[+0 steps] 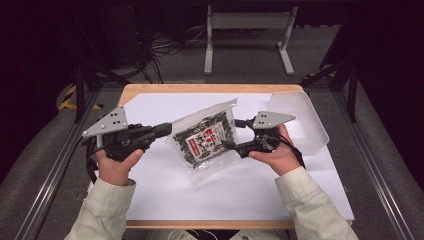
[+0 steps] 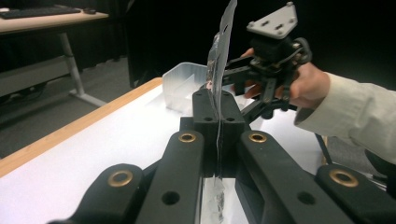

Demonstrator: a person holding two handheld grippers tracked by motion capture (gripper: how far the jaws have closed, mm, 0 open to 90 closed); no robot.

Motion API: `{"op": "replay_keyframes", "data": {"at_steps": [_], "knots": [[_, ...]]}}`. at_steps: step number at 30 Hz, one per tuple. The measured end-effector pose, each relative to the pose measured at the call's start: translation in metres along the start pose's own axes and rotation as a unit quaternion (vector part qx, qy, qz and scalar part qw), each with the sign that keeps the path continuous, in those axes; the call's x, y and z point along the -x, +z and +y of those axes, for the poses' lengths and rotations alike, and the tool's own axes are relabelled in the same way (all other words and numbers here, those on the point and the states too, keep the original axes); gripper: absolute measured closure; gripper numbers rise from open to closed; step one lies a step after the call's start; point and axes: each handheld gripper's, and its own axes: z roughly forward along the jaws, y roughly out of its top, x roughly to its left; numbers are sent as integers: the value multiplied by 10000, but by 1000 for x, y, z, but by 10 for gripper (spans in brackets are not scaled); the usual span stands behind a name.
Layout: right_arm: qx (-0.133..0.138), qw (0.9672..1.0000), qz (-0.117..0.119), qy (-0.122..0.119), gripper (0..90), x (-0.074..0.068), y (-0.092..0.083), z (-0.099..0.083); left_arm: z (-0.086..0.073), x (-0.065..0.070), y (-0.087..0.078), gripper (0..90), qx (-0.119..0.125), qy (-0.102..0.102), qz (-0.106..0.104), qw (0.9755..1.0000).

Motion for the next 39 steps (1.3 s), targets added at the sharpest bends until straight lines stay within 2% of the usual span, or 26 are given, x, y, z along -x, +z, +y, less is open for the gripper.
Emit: {"op": "replay_keyframes", "data": {"at_steps": [6, 9, 14, 18, 22, 27, 34, 39], "knots": [[-250, 9990, 351, -76, 201, -1, 14, -3, 3, 7, -1, 899, 112, 104, -50, 9999], [-241, 9987, 412, -156, 198, -3, 16, -3, 3, 8, 0, 899, 119, 84, -66, 9999], [-130, 9979, 570, -281, 248, -7, 18, 0, 1, 8, 4, 899, 78, 79, -70, 9999], [-168, 9975, 589, -351, 323, -9, 16, 2, 0, 6, 6, 899, 65, 42, -54, 10000], [-390, 9956, 752, -394, 475, -12, 13, 1, -2, 2, 4, 898, 135, -40, 27, 9999], [-496, 9934, 962, -379, 649, -13, 10, 1, -2, 0, 3, 897, 152, -37, 81, 9998], [-560, 9901, 1238, -347, 727, -17, 8, 3, -3, -4, 1, 895, 181, -118, 138, 9997], [-563, 9878, 1432, -246, 746, -18, 9, 4, -4, -8, 0, 882, 179, -152, 127, 9996]]}}
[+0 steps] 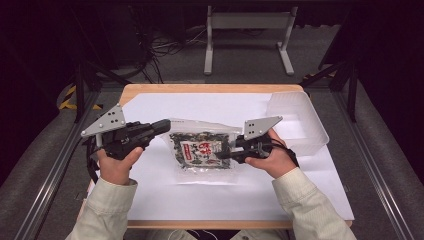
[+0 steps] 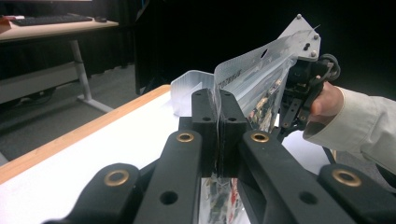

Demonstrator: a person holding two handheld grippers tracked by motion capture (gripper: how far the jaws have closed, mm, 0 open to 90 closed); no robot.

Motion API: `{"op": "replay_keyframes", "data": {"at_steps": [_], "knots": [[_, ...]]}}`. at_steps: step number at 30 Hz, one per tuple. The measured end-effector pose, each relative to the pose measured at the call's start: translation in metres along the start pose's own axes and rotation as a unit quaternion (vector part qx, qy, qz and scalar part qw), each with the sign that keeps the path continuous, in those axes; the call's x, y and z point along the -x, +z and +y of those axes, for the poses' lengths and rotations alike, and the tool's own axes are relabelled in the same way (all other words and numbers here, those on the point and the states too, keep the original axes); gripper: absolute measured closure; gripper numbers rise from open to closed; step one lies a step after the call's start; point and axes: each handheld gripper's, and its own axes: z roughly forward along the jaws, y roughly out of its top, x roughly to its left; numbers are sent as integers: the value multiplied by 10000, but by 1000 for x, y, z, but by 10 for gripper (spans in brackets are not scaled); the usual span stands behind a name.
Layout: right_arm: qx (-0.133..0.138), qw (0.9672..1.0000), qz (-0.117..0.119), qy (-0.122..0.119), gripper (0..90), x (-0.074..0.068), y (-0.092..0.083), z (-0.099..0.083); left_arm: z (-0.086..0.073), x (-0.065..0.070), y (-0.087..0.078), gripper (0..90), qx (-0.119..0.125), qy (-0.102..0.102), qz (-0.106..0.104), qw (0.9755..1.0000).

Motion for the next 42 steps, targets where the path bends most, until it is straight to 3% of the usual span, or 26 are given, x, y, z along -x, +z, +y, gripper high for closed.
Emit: {"op": "replay_keyframes", "data": {"at_steps": [3, 8, 12, 26, 34, 42], "knots": [[-6, 10000, 43, 29, 751, 0, -1, 0, -1, -3, 0, 785, 11, -81, -12, 10000], [-23, 10000, -11, 53, 754, 1, -4, 0, -2, -2, 7, 517, -140, 16, 103, 9998], [3, 9999, -137, 96, 754, 3, -10, -2, -5, -2, 8, 390, -213, 99, 246, 9994], [333, 9965, -750, 173, 755, 13, -40, 5, -33, -21, 3, 249, -522, -72, 725, 9960], [462, 9930, -1061, 248, 755, 21, -57, 8, -62, -36, 8, 212, -549, -237, 710, 9957], [588, 9884, -1363, 315, 755, 29, -73, 10, -91, -51, 14, 196, -756, -231, 1102, 9908]]}}
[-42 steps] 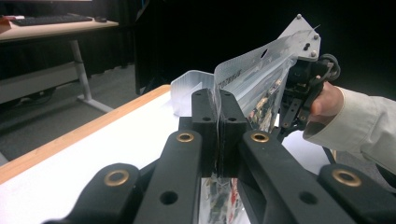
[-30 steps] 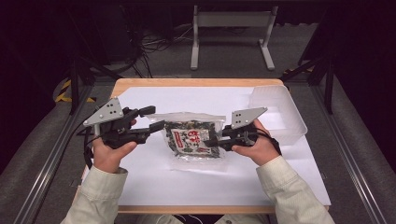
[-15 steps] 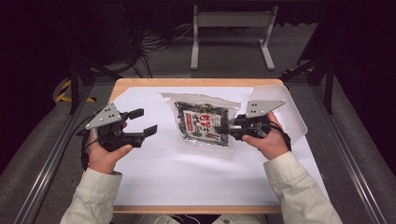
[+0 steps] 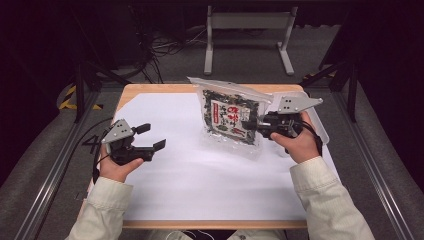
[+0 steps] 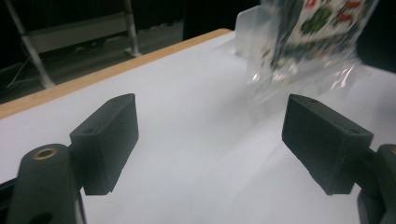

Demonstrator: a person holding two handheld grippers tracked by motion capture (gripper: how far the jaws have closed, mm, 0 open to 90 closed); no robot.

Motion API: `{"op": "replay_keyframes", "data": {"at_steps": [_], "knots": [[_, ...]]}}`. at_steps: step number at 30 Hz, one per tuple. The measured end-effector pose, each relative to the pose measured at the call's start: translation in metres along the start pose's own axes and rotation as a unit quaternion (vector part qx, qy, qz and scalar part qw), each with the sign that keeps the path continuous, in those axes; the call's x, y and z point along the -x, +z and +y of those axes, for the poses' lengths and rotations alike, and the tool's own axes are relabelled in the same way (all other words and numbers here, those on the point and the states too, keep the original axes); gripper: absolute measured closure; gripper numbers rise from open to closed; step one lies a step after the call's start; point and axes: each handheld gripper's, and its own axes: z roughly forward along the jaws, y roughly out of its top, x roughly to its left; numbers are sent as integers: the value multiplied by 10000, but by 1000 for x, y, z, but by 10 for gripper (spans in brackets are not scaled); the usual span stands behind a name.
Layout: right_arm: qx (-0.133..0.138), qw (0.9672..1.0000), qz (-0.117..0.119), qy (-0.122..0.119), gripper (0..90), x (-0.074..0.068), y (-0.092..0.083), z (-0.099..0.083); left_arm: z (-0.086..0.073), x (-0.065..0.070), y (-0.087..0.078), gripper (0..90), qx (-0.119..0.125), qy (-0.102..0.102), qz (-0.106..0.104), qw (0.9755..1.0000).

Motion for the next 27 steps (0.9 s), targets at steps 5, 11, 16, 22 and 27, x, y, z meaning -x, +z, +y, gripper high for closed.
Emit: {"op": "replay_keyframes", "data": {"at_steps": [5, 11, 16, 22, 27], "knots": [[45, 9999, -143, 49, 755, 7, -7, 0, -16, -9, 8, 196, -116, -16, 101, 9999], [113, 9993, -333, 129, 755, 16, -15, 1, -32, -15, 19, 195, -368, 138, 158, 9991], [113, 9989, -419, 188, 755, 21, -18, 0, -38, -20, 20, 191, -227, 45, 8, 9997], [119, 9984, -501, 225, 755, 24, -20, -1, -43, -26, 19, 186, -19, -203, -165, 9997], [140, 9976, -636, 249, 755, 29, -27, -1, -43, -26, 19, 187, -28, -120, -147, 9998]]}}
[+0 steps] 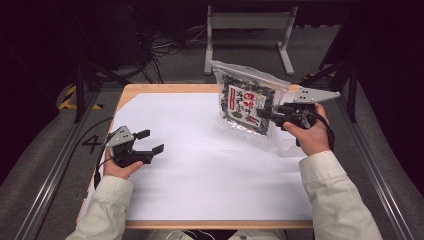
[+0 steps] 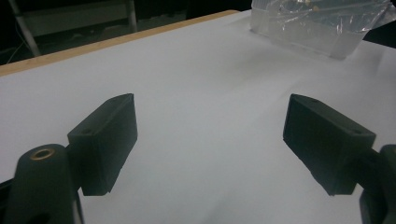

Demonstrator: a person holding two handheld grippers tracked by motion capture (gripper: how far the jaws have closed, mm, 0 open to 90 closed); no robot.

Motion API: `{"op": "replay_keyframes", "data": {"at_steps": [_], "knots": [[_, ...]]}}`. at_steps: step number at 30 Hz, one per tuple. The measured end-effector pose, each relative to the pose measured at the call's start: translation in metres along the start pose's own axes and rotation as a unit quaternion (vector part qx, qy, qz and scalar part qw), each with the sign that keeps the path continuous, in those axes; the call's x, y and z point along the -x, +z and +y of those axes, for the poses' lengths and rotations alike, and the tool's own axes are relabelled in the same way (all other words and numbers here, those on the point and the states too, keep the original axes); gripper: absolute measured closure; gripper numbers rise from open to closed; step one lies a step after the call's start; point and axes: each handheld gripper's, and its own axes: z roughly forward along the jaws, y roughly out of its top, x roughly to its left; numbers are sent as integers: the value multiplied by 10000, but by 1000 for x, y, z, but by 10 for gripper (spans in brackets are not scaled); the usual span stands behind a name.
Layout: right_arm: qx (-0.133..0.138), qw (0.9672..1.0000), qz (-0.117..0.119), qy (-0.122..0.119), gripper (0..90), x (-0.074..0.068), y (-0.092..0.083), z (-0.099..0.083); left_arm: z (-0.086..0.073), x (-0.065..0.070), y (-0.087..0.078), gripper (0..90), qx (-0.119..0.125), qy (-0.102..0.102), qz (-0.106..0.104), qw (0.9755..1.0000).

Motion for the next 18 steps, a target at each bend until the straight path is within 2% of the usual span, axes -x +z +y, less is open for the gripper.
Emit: {"op": "replay_keyframes", "data": {"at_steps": [9, 12, 18], "knots": [[45, 9992, -373, 133, 755, 19, -22, 0, -1, 1, 0, 187, -56, 61, 28, 10000], [50, 9984, -526, 195, 755, 27, -30, 0, -2, 2, 1, 187, -50, 17, 21, 10000], [76, 9962, -788, 363, 755, 44, -44, -2, -2, 2, 2, 187, -57, 55, -1, 10000]]}}
